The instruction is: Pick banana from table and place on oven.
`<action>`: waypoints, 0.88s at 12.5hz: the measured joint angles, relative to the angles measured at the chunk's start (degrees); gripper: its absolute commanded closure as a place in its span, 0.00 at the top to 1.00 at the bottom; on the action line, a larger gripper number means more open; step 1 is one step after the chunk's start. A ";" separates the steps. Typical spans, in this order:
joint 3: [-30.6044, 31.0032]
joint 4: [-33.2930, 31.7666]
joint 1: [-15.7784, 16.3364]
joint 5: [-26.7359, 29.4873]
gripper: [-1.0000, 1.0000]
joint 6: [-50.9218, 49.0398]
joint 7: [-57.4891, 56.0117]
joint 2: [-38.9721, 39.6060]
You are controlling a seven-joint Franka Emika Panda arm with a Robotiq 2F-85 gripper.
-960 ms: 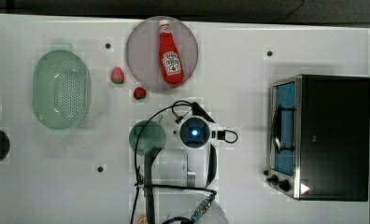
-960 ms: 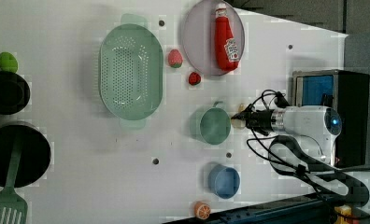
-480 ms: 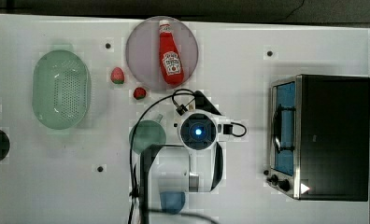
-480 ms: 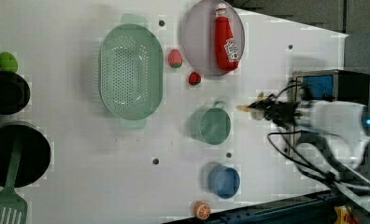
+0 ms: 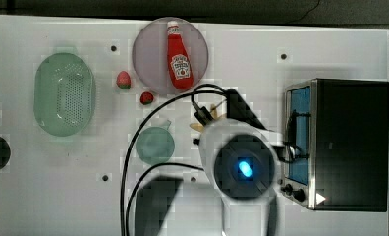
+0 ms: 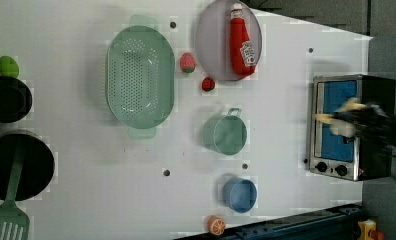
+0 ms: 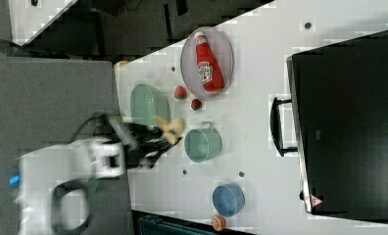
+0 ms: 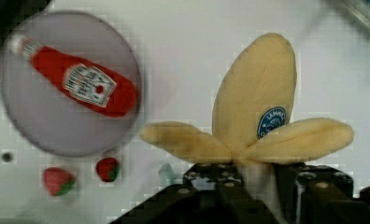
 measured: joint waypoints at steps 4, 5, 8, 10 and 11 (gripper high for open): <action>-4.10 6.27 -0.62 -0.62 0.26 -5.50 -1.03 -4.46; -6.09 6.83 -0.77 -1.53 0.26 -5.51 -2.72 -3.75; -13.43 7.05 -2.23 -4.59 0.26 -5.99 -8.59 0.87; -18.50 8.06 -3.12 -5.02 0.26 -6.70 -13.61 5.99; -19.67 10.18 -4.19 -5.30 0.26 -7.83 -16.33 9.67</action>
